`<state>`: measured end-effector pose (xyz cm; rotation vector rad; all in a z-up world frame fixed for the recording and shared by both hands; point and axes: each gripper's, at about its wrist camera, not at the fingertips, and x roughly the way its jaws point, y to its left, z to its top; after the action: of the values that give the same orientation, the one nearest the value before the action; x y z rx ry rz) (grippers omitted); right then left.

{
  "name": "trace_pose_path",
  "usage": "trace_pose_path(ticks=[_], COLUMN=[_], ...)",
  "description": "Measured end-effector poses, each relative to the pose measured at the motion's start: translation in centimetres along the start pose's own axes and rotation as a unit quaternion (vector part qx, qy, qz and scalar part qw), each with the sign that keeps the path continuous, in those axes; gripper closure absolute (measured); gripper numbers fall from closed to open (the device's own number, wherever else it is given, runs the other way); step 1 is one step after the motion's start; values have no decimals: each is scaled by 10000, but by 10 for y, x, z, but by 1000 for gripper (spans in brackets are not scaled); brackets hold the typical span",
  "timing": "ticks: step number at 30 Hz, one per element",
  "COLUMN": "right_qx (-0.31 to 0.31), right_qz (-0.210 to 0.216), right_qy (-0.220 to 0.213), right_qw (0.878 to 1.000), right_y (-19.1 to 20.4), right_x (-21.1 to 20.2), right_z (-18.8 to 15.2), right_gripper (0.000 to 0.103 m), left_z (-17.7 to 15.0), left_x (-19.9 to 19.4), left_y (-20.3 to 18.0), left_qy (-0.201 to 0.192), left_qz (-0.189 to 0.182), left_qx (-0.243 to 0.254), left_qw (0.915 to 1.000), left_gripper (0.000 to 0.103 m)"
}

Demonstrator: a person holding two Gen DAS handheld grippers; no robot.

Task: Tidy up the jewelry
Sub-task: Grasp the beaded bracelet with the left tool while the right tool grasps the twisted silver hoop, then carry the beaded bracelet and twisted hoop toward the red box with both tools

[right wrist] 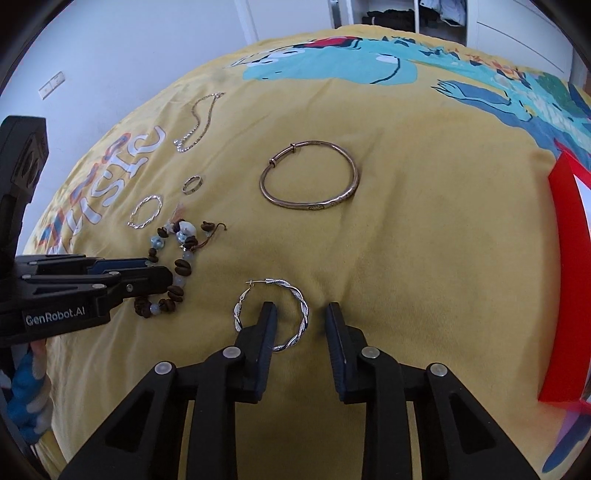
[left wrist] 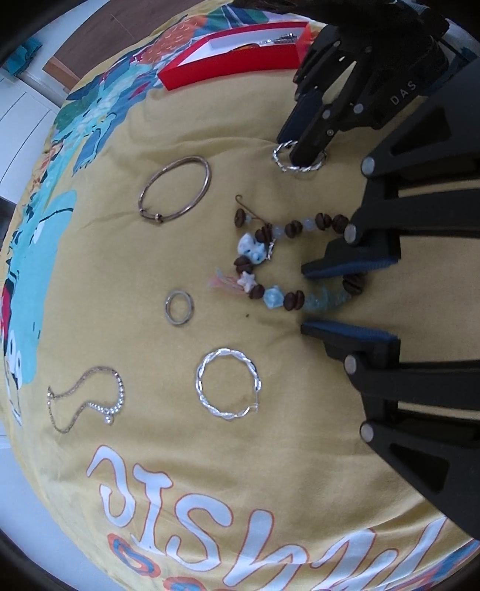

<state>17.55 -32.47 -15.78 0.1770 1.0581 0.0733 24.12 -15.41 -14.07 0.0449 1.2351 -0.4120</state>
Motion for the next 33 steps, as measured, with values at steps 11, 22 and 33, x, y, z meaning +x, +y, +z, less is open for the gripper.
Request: trace_pose_path(ticks=[11,22,33], right_qx=[266,306,237], right_qz=[-55,-165,-320], right_qy=[-28,-405,-967], right_qw=[9996,9986,9945], right_y=[1,16,37], right_x=[-32,-105,-184], right_z=[-26,-51,-73], right_gripper=[98,98,98], left_z=[-14,-37,-66], left_x=[-29,-109,-184], left_y=[6,14,12], left_qy=[-105,-628,-1181], left_qz=[-72,-9,54], left_qx=[-255,-224,-135], left_qw=[9996,9978,9929], left_gripper=[95,95,95])
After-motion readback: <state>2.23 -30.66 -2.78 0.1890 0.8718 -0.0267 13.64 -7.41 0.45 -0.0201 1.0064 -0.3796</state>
